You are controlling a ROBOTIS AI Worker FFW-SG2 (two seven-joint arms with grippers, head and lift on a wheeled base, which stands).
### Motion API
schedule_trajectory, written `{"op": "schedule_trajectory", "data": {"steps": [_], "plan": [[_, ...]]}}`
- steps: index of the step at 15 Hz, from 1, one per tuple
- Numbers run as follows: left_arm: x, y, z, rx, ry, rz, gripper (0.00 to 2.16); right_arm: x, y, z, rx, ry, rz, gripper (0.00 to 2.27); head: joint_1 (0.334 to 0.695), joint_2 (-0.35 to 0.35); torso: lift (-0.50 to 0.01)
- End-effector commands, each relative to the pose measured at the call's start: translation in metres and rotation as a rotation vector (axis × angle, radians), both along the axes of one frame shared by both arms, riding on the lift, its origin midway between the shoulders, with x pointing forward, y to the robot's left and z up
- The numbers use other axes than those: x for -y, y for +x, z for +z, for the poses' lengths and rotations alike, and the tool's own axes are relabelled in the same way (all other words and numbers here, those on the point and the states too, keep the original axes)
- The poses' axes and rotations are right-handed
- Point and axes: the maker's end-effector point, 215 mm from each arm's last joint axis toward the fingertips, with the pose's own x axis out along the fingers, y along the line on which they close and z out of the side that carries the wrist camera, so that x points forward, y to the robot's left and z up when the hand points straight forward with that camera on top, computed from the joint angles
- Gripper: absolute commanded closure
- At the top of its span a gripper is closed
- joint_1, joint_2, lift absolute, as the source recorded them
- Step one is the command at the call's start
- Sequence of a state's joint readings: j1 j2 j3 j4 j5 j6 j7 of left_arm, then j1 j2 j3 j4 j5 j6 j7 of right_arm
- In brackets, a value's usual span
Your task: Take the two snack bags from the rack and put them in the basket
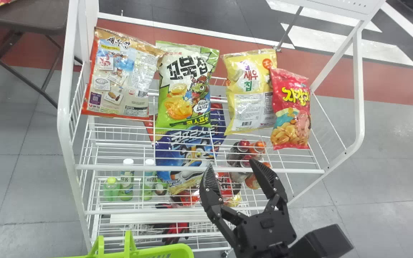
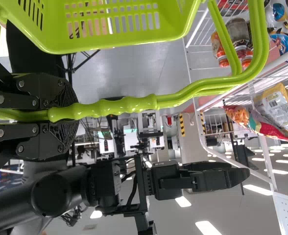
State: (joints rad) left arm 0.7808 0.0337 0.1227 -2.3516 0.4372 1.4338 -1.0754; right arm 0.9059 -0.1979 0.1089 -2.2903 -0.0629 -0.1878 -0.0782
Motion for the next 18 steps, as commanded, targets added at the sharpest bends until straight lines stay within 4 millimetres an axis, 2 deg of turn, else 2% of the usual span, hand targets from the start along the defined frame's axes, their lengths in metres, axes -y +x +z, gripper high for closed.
{"op": "schedule_trajectory", "data": {"steps": [1, 12, 15, 17, 18], "plan": [[0.000, 0.001, 0.000, 0.003, -0.001, -0.001, 1.87, 0.000, 0.001, 0.000, 0.002, 0.000, 0.000, 0.17, 0.695, -0.350, -0.011], [0.004, 0.000, 0.003, 0.006, -0.013, -0.009, 1.87, -0.004, 0.011, -0.005, 0.001, 0.000, 0.007, 0.17, 0.695, -0.350, -0.011], [0.007, -0.004, 0.002, 0.003, -0.007, -0.022, 1.88, -0.009, 0.028, -0.017, -0.021, -0.009, 0.013, 0.17, 0.695, -0.350, -0.011], [0.010, -0.006, 0.001, 0.001, -0.004, -0.032, 1.87, -0.018, 0.050, -0.029, -0.045, -0.032, 0.024, 0.17, 0.695, -0.350, -0.011], [0.011, -0.007, 0.001, 0.001, -0.004, -0.039, 1.87, -0.020, 0.064, -0.028, -0.032, -0.038, 0.022, 0.17, 0.695, -0.350, -0.011]]}}
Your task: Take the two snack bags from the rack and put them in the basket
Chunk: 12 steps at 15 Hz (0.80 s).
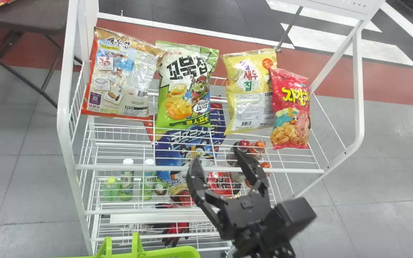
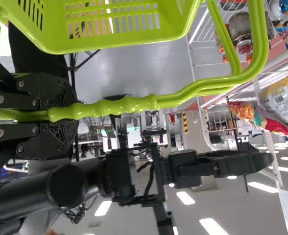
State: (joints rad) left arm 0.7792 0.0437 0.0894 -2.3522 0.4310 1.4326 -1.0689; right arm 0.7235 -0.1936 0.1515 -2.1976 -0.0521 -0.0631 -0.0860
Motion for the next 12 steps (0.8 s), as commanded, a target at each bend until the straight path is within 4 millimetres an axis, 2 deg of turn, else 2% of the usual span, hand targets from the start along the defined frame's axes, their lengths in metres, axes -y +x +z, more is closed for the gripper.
{"op": "schedule_trajectory", "data": {"steps": [1, 3, 8, 12], "plan": [[0.003, -0.003, 0.000, 0.002, 0.003, -0.023, 1.88, -0.008, 0.029, -0.001, 0.011, -0.016, 0.003, 0.17, 0.695, -0.350, -0.011], [0.007, -0.004, -0.003, 0.006, 0.026, -0.063, 1.87, -0.008, 0.055, 0.003, 0.017, -0.018, -0.010, 0.17, 0.695, -0.350, -0.011], [0.006, -0.008, -0.006, 0.000, 0.029, -0.083, 1.87, -0.016, 0.127, -0.017, -0.036, -0.036, -0.018, 0.17, 0.695, -0.320, -0.011], [0.003, -0.004, -0.008, 0.001, 0.032, -0.092, 1.87, -0.029, 0.174, -0.028, -0.068, -0.039, -0.019, 0.17, 0.695, -0.267, -0.011]]}}
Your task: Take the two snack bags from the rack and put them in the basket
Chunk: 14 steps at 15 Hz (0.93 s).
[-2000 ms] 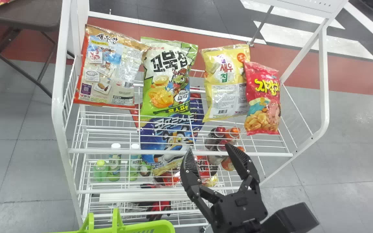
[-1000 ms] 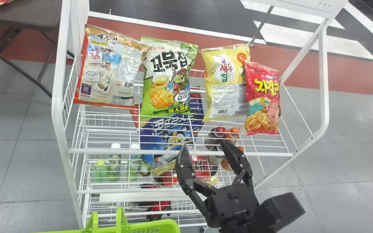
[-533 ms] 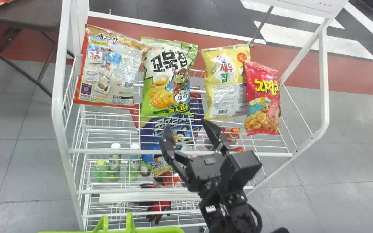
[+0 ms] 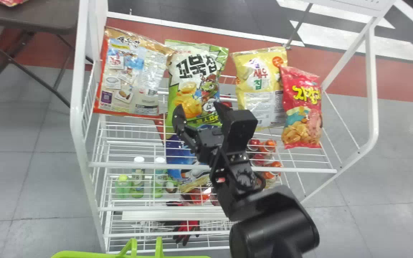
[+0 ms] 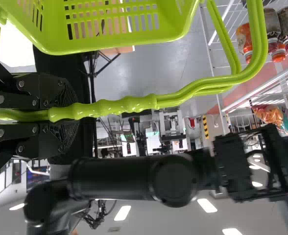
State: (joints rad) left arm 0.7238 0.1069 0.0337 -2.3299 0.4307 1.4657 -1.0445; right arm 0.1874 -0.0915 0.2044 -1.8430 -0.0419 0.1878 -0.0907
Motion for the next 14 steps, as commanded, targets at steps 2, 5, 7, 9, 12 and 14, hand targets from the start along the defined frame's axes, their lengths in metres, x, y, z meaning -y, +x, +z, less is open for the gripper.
{"op": "schedule_trajectory", "data": {"steps": [2, 5, 7, 9, 12, 14], "plan": [[-0.001, 0.002, 0.000, 0.006, 0.000, -0.005, 1.87, -0.006, 0.034, -0.002, -0.010, -0.010, -0.006, 0.17, 0.695, -0.237, -0.011], [-0.003, 0.004, -0.002, 0.004, 0.006, -0.004, 1.87, 0.003, 0.047, -0.005, -0.010, -0.024, -0.047, 0.17, 0.695, -0.222, -0.011], [-0.002, 0.005, -0.002, 0.007, 0.008, -0.006, 1.87, 0.015, 0.048, -0.003, -0.002, -0.028, -0.079, 0.17, 0.695, -0.226, -0.011], [-0.002, 0.005, -0.002, 0.007, 0.009, -0.009, 1.87, 0.021, 0.051, -0.005, -0.008, -0.028, -0.083, 0.17, 0.695, -0.236, -0.011], [-0.001, 0.006, -0.003, 0.005, 0.016, -0.010, 1.87, 0.022, 0.058, -0.007, -0.021, -0.030, -0.082, 0.17, 0.695, -0.253, -0.011], [0.000, 0.005, -0.003, 0.004, 0.016, -0.012, 1.87, 0.022, 0.061, -0.010, -0.027, -0.030, -0.081, 0.17, 0.695, -0.254, -0.011]]}}
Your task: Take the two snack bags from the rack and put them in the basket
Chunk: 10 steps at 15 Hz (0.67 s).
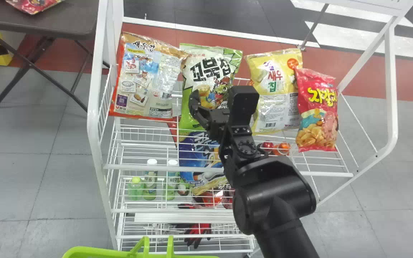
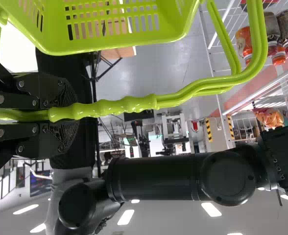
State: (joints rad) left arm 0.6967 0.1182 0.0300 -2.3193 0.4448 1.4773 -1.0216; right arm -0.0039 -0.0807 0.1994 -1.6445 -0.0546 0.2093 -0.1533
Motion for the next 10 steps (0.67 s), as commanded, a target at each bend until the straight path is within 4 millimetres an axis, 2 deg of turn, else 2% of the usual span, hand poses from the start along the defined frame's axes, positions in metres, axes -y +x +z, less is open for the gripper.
{"op": "schedule_trajectory", "data": {"steps": [1, 3, 4, 5, 6, 9, 10], "plan": [[0.001, -0.001, -0.001, -0.005, -0.001, -0.003, 1.87, 0.000, 0.003, -0.003, -0.010, -0.002, -0.001, 0.18, 0.695, -0.253, -0.011], [0.001, -0.002, -0.001, -0.009, -0.004, -0.004, 1.87, 0.000, 0.002, -0.007, -0.017, -0.004, -0.002, 0.21, 0.695, -0.254, -0.011], [0.001, -0.003, -0.001, -0.009, -0.004, -0.004, 1.87, 0.002, 0.000, -0.019, -0.057, -0.009, -0.006, 0.37, 0.695, -0.255, -0.011], [0.001, -0.003, -0.001, -0.010, -0.004, -0.004, 1.87, 0.003, 0.000, -0.021, -0.066, -0.010, -0.009, 0.42, 0.695, -0.255, -0.011], [0.001, -0.005, -0.002, -0.015, -0.002, -0.004, 1.87, 0.004, -0.001, -0.030, -0.099, -0.018, -0.010, 0.67, 0.695, -0.257, -0.011], [0.002, -0.007, -0.002, -0.017, -0.001, -0.007, 1.87, 0.011, -0.004, -0.047, -0.167, -0.036, -0.028, 1.74, 0.695, -0.263, -0.011], [0.002, -0.007, -0.002, -0.018, -0.002, -0.006, 1.87, 0.012, -0.004, -0.047, -0.166, -0.039, -0.038, 1.89, 0.695, -0.267, -0.011]]}}
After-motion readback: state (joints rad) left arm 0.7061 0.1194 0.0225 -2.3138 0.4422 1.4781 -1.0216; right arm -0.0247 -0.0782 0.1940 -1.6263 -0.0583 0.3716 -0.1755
